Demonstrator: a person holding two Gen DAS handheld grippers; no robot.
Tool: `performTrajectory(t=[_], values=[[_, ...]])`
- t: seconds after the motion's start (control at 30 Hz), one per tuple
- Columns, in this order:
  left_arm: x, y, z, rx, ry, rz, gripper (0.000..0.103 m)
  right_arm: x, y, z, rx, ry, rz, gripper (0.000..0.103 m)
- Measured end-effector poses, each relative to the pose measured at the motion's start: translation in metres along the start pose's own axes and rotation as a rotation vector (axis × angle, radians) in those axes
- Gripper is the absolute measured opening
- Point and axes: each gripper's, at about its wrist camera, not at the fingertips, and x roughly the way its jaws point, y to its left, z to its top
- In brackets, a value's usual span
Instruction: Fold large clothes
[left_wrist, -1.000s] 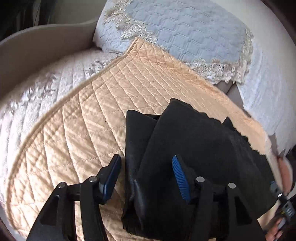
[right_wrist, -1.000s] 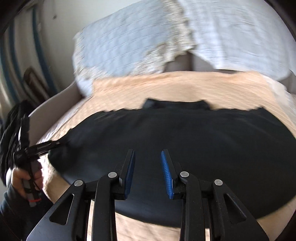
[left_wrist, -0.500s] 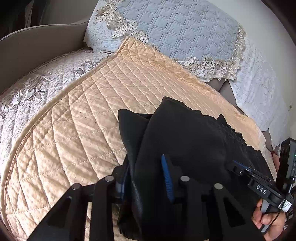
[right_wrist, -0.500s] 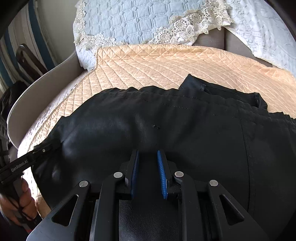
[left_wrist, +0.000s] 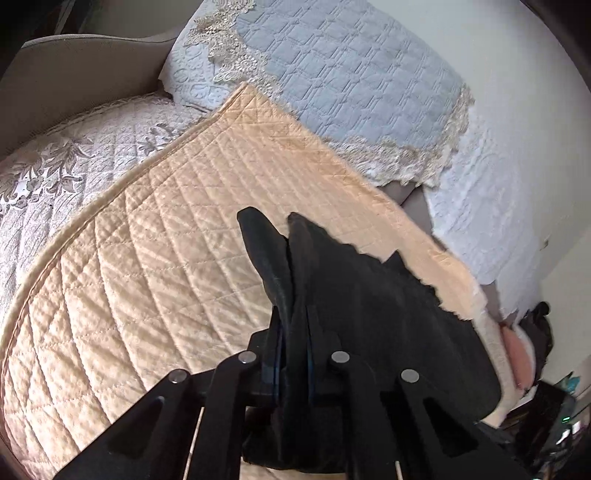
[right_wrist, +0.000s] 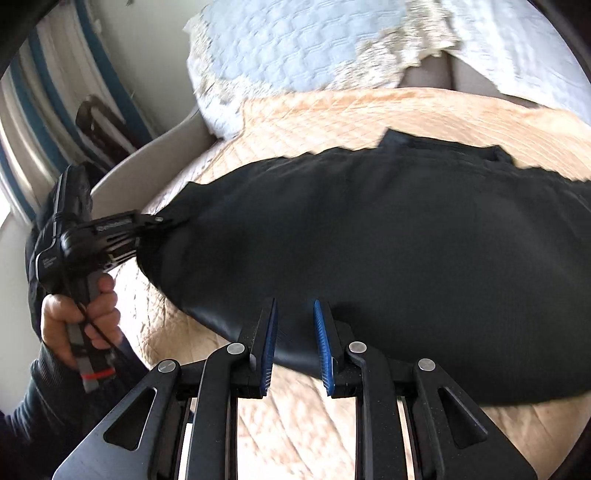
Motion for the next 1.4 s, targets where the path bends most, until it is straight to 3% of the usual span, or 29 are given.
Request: performTrajectory(t=[0.1,0.3,0.47,0.53,0.67,0.73,0.83,0.93,1.03,1.1,1.13,1.2,1.33,1.4], values=[[-0.015,-0.029,0.005,0.011,-0.014,-0.078,0.009,-0.017,-0.016,-0.002,0.029,-0.018,-0.026,0.021],[-0.02,-0.129,0.009,0.145,0.006,-0.197,0.008,-0.048,-0.052,-0.014,0.125,-0.062,-0.065,0.021],[0.019,-0.202,-0.014,0.22,0.074,-0.29,0.008,-0.065,-0.08,-0.026,0.209,-0.086,-0.094,0.021],[0.048,-0.223,-0.035,0.239,0.143,-0.309,0.008,-0.069,-0.09,-0.03,0.237,-0.09,-0.105,0.021],[0.11,-0.238,-0.085,0.238,0.321,-0.322,0.008,-0.076,-0.111,-0.038,0.298,-0.098,-0.108,0.021],[0.119,-0.244,-0.098,0.228,0.357,-0.334,0.008,-0.08,-0.121,-0.041,0.328,-0.104,-0.097,0.021],[0.096,-0.258,-0.094,0.255,0.347,-0.405,0.01,-0.087,-0.129,-0.04,0.348,-0.122,-0.079,0.022],[0.06,-0.258,-0.077,0.294,0.278,-0.436,0.023,-0.093,-0.133,-0.034,0.37,-0.148,-0.039,0.026],[0.034,-0.236,-0.055,0.315,0.166,-0.366,0.031,-0.095,-0.135,-0.025,0.407,-0.181,0.037,0.046],[0.029,-0.214,-0.047,0.337,0.115,-0.258,0.031,-0.091,-0.137,-0.018,0.431,-0.195,0.095,0.049],[0.031,-0.202,-0.047,0.345,0.111,-0.2,0.031,-0.086,-0.138,-0.013,0.443,-0.184,0.124,0.049],[0.038,-0.183,-0.051,0.334,0.138,-0.154,0.031,-0.073,-0.137,-0.006,0.452,-0.16,0.137,0.049],[0.052,-0.171,-0.078,0.348,0.2,-0.125,0.031,-0.052,-0.138,0.005,0.462,-0.115,0.143,0.049],[0.049,-0.169,-0.09,0.375,0.194,-0.124,0.031,-0.049,-0.139,0.01,0.468,-0.117,0.145,0.05]])
